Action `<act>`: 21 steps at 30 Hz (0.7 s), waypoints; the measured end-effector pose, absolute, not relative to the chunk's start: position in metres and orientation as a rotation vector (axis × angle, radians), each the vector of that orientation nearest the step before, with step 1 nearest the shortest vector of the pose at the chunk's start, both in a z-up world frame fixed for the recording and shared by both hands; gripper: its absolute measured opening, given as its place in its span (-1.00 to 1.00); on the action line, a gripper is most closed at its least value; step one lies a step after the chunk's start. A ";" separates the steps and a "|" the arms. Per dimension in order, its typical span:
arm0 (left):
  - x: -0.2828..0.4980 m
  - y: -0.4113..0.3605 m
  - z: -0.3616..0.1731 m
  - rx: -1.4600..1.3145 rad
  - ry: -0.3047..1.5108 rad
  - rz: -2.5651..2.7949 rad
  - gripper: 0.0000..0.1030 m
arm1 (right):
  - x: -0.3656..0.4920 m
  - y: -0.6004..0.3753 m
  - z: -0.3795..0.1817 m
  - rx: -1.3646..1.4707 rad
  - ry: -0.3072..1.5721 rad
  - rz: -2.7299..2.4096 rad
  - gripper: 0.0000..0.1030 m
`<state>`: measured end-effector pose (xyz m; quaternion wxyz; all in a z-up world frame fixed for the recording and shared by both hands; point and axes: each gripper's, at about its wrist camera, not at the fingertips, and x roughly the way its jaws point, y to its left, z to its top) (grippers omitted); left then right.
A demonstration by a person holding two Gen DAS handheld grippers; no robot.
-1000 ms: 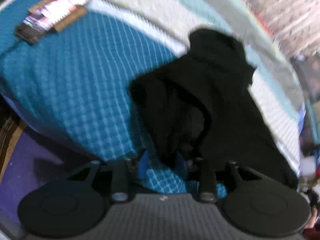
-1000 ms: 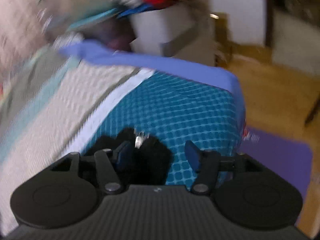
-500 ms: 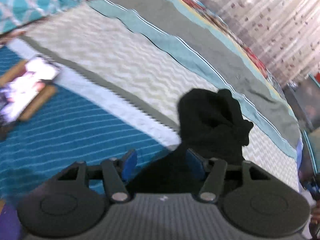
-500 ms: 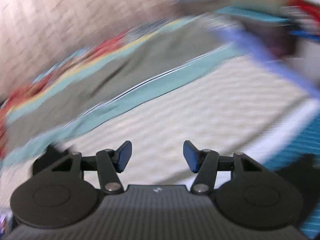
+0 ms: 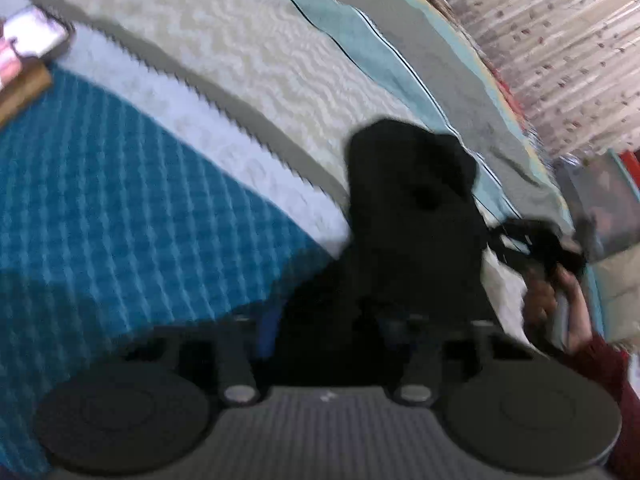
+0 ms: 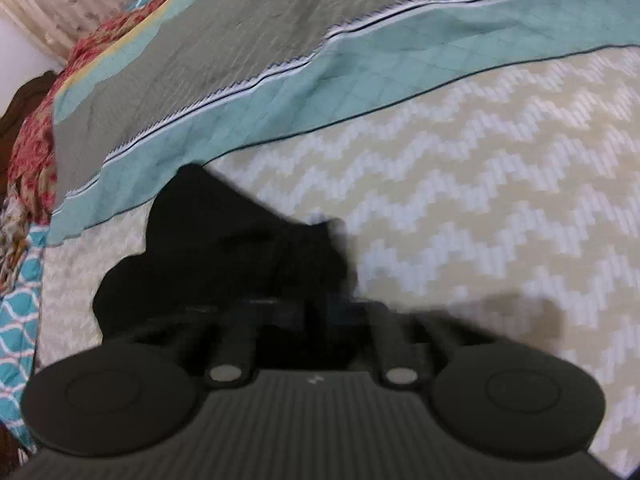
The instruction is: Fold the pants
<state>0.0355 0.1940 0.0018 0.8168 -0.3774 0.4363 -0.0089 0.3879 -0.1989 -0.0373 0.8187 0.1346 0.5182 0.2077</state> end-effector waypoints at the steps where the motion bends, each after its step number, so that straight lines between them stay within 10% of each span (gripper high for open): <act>1: 0.033 0.189 0.004 -0.806 0.921 -0.041 -0.57 | 0.383 -0.193 -0.024 0.235 1.044 0.452 -0.80; 8: 0.023 0.102 0.053 -0.557 0.822 -0.358 -0.67 | 0.322 -0.307 0.101 0.192 0.507 0.415 -0.88; 13: 0.021 0.015 0.043 -0.293 0.920 -0.530 -0.01 | 0.289 -0.376 0.072 -0.054 0.672 0.047 -0.44; 21: -0.006 0.033 0.051 -0.289 0.906 -0.447 0.22 | 0.249 -0.309 0.080 -0.132 0.686 0.222 0.03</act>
